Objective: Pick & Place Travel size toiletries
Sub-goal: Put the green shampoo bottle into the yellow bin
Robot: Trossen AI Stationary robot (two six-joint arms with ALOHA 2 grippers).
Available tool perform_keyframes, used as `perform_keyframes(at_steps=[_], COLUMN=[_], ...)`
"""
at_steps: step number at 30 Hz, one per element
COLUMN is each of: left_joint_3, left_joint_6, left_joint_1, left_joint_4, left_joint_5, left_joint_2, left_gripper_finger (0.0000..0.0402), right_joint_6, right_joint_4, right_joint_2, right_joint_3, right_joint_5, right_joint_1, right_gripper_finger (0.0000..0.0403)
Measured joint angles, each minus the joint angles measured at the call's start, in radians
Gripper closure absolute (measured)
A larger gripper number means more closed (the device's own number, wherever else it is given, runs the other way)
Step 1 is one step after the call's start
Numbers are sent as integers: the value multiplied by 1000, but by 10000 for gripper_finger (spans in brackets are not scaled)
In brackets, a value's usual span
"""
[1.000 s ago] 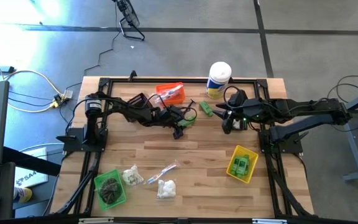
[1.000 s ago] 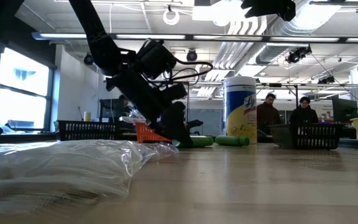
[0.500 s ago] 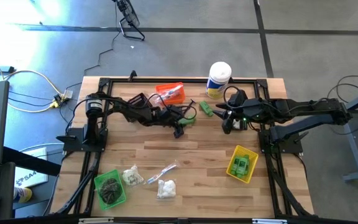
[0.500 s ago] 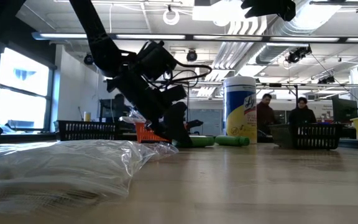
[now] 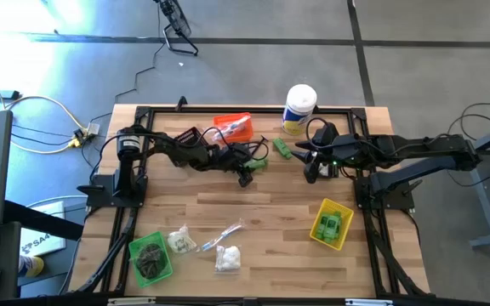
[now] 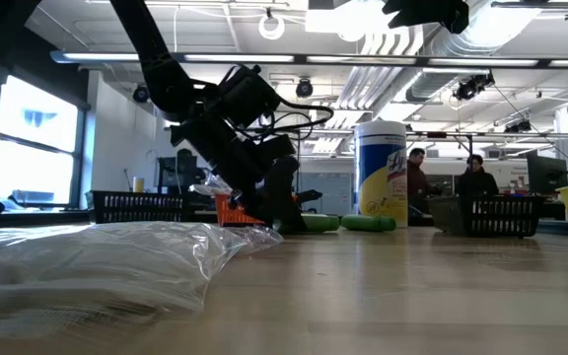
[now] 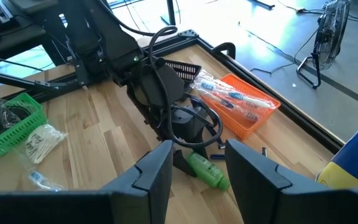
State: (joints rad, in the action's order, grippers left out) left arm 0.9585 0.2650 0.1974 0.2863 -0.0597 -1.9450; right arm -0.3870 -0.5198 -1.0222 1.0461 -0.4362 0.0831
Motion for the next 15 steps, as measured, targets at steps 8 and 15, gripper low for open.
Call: perform_keyframes(at_steps=[8,15], left_joint_3=[1,0], left_joint_6=[81,166], left_joint_1=[1,0], left_joint_4=[-16,-16], left_joint_5=[60,77], left_joint_2=[1,1], left_gripper_finger=[212,211], right_joint_6=[52,103], right_joint_4=[0,0], right_joint_2=[0,0], right_joint_3=[0,0], right_joint_5=[1,1], right_joint_1=[0,0], right_gripper_finger=[262,262])
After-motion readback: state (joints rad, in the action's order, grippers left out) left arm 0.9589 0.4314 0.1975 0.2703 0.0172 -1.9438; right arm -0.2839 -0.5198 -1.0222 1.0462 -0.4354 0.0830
